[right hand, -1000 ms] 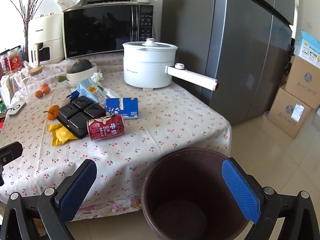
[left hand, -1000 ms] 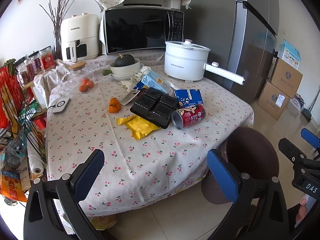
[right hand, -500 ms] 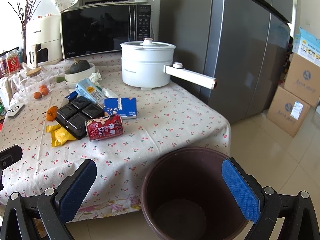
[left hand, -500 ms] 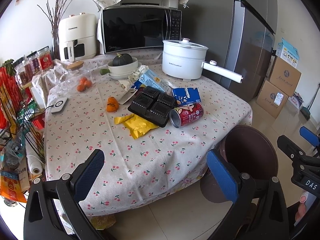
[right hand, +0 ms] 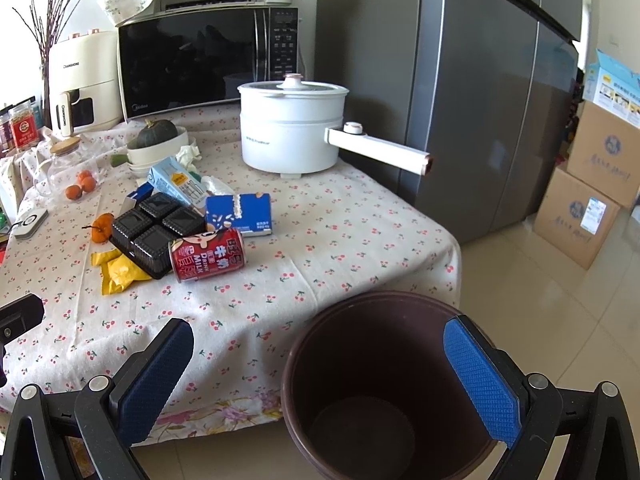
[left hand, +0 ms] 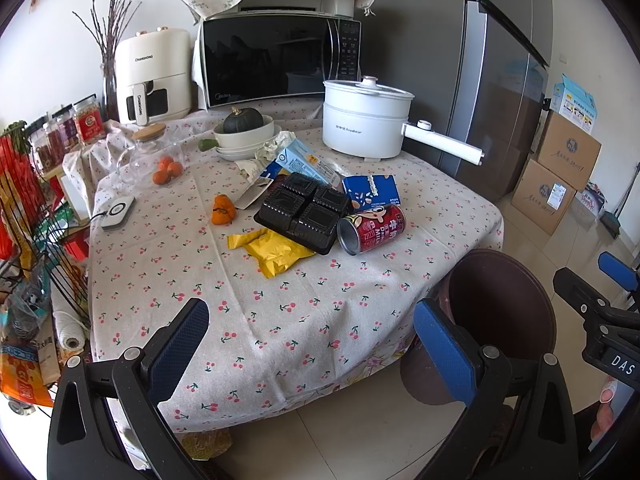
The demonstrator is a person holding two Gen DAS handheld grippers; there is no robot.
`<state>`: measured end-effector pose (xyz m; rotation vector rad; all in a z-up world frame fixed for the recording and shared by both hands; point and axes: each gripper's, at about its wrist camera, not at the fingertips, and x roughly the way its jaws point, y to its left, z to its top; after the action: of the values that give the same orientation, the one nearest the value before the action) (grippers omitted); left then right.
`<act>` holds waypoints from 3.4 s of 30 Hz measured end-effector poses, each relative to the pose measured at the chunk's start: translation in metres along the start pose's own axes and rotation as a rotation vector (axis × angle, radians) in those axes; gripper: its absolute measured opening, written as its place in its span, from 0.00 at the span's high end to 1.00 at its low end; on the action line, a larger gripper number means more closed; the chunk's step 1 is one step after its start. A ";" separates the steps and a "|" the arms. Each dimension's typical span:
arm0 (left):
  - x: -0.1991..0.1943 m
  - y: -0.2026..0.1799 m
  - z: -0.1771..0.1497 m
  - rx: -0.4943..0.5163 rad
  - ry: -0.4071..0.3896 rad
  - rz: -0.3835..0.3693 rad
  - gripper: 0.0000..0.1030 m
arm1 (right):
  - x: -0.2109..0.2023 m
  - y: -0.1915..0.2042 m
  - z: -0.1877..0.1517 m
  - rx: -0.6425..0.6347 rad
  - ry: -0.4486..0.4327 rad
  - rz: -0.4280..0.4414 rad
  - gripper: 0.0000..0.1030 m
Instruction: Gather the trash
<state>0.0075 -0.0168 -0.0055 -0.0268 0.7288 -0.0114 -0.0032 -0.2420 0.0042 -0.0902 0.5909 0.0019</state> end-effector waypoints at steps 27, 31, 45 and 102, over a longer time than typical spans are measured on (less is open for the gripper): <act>0.000 -0.002 -0.001 0.001 0.001 0.005 0.00 | 0.000 -0.002 0.000 0.007 0.000 0.001 0.00; 0.000 -0.002 -0.002 0.003 0.001 0.004 0.00 | 0.000 -0.002 0.000 0.007 -0.002 0.001 0.00; 0.005 -0.007 0.000 0.043 0.020 -0.038 0.00 | -0.002 -0.002 0.002 0.011 -0.005 0.010 0.00; 0.148 0.017 0.070 0.210 0.361 -0.200 0.46 | 0.188 -0.012 0.069 -0.109 0.451 0.105 0.00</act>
<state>0.1645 -0.0015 -0.0526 0.1056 1.0801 -0.2898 0.1912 -0.2522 -0.0421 -0.1672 1.0458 0.1179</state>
